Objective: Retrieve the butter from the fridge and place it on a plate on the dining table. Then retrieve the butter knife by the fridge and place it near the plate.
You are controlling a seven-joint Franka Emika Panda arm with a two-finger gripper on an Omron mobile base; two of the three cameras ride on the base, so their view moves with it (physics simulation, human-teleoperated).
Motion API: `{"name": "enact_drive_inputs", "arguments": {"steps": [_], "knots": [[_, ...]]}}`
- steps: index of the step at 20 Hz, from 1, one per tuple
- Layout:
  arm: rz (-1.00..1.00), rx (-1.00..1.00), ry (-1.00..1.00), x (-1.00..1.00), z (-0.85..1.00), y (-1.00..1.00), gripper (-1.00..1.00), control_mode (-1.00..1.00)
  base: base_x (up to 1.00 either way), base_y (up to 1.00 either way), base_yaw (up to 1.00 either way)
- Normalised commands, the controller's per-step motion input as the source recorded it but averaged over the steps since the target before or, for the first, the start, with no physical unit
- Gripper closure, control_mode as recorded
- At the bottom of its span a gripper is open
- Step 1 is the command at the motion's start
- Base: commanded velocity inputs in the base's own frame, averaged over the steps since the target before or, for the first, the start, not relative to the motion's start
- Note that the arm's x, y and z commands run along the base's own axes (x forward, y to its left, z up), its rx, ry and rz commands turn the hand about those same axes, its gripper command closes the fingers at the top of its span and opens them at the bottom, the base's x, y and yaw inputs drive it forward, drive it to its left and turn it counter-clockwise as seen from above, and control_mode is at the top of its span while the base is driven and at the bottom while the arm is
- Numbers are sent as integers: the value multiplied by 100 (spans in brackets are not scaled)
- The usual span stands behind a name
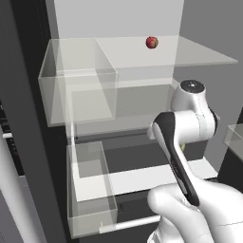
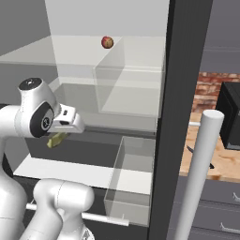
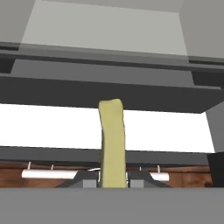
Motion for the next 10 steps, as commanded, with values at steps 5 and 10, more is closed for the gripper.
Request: {"name": "enact_drive_inputs", "arguments": {"steps": [5, 10], "knots": [[0, 0, 0, 0, 0, 0, 100, -100, 0, 0, 0], [0, 0, 0, 0, 0, 0, 100, -100, 0, 0, 0]]}}
